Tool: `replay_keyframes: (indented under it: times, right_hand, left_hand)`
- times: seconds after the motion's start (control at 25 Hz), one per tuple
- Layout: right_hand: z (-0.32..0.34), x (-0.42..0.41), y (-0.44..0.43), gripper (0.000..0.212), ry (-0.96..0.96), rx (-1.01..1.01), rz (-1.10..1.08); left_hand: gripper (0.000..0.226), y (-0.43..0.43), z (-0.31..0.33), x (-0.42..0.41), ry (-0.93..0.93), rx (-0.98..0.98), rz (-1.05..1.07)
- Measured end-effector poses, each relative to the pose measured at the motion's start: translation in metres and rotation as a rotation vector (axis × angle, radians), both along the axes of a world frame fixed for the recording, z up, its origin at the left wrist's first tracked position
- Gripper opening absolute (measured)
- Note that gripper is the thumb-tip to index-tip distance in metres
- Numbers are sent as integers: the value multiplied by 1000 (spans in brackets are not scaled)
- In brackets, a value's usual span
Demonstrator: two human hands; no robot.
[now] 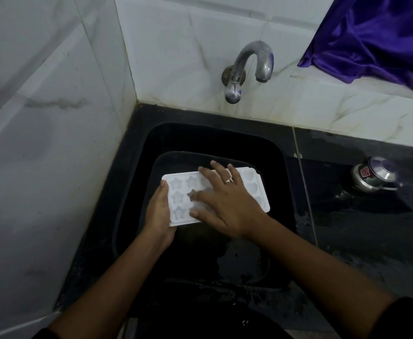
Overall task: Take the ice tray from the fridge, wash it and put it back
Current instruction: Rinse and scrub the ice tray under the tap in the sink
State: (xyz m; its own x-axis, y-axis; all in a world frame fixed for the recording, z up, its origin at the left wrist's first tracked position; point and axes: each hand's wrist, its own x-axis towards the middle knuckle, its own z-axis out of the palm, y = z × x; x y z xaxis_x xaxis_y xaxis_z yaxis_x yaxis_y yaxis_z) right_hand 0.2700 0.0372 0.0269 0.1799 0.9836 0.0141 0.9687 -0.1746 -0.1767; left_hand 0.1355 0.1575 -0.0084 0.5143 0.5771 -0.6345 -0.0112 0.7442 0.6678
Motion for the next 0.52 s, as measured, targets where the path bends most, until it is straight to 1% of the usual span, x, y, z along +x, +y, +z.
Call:
replay_keyframes:
  times: [0.12, 0.2, 0.28, 0.36, 0.44, 0.52]
  right_hand:
    - [2, -12, 11, 67, 31, 5, -72]
    - [-4, -14, 4, 70, -10, -8, -13]
    - [-4, -2, -3, 67, -36, 0, 33]
    - [2, 1, 3, 65, 12, 11, -19]
    - [3, -10, 11, 68, 28, 0, -63]
    - [-1, -14, 8, 71, -9, -22, -17]
  left_hand:
    - [54, -4, 2, 5, 14, 12, 10]
    - [59, 1, 0, 3, 3, -9, 23]
    - [59, 4, -2, 0, 3, -25, 4]
    - [54, 1, -2, 1, 9, -7, -13]
    - [51, -3, 1, 5, 24, 6, -10]
    - [52, 1, 2, 3, 25, 1, 6]
